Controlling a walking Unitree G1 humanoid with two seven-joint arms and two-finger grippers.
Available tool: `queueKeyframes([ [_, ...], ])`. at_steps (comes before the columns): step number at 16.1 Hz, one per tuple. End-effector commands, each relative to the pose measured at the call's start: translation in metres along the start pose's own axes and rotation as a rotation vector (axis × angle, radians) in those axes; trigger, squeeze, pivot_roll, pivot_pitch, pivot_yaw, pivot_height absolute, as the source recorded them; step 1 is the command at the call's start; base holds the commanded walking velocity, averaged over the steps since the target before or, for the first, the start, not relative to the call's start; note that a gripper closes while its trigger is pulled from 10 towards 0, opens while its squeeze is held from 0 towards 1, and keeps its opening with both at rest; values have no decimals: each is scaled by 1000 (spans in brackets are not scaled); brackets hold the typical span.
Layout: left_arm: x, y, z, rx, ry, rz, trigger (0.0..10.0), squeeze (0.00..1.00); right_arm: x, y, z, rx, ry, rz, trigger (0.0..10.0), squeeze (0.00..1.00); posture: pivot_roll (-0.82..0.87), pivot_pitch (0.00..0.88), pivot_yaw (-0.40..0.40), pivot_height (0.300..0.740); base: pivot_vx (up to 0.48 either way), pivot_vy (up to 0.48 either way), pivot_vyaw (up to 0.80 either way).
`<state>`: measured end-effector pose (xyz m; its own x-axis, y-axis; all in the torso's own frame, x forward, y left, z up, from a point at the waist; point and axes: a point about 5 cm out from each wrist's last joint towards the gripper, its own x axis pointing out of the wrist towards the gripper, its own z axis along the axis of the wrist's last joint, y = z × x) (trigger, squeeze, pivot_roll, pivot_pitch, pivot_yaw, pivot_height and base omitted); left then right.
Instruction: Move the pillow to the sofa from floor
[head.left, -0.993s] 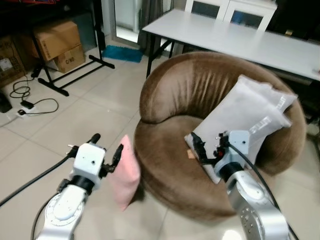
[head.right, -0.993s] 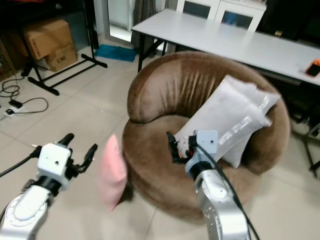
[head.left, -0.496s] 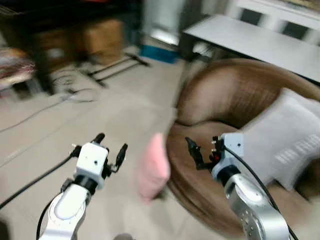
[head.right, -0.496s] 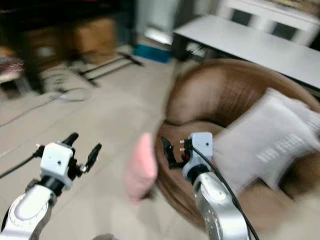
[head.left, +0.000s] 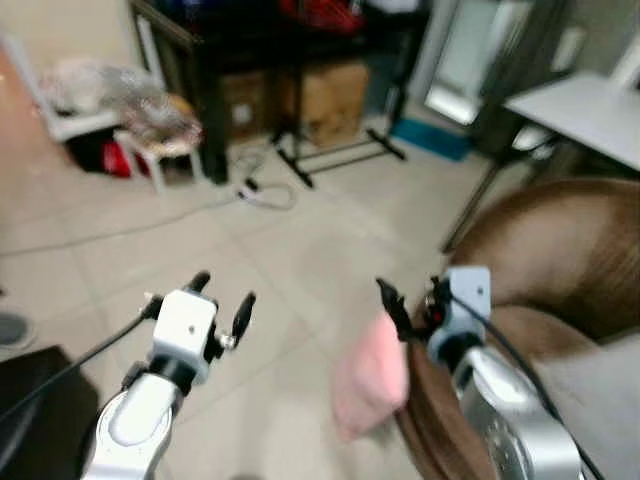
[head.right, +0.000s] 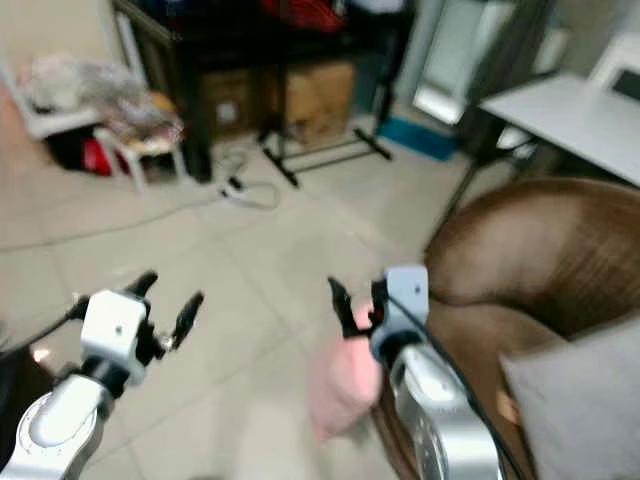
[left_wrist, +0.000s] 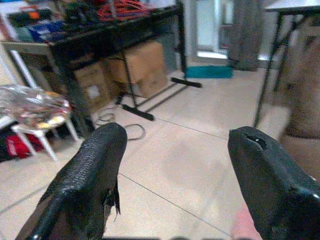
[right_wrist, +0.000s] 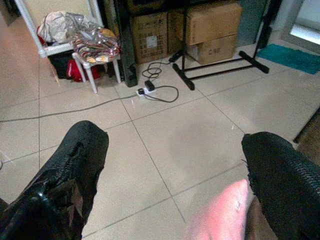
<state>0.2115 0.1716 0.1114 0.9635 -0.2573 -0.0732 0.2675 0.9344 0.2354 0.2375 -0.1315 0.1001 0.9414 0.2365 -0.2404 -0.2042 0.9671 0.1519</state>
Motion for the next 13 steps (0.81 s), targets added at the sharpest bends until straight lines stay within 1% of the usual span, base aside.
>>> queueKeyframes([
  [1,0,3,1,3,2,5,10000,0,1,-1,4,-24,-19,-15,10000,0,40,0,-88,740,300,0,0],
  [5,0,5,1,8,6,2,10000,0,0,-8,8,-67,-57,-81,10000,0,37,0,-83,740,300,0,0],
  [6,0,5,1,9,6,-1,10000,0,-1,-11,5,-37,-46,-98,10000,0,36,0,-82,740,300,0,-781],
  [9,0,4,0,11,10,-15,10000,0,-4,-17,3,-64,-42,-131,10000,0,30,0,-78,740,296,0,-746],
  [11,1,3,-3,20,24,-22,10000,0,-6,-19,2,-88,-39,-141,10000,0,27,0,-76,740,0,0,0],
  [13,2,2,-3,41,22,-40,10000,0,-7,-22,3,-76,-58,-176,10000,0,23,0,-73,740,0,0,0],
])
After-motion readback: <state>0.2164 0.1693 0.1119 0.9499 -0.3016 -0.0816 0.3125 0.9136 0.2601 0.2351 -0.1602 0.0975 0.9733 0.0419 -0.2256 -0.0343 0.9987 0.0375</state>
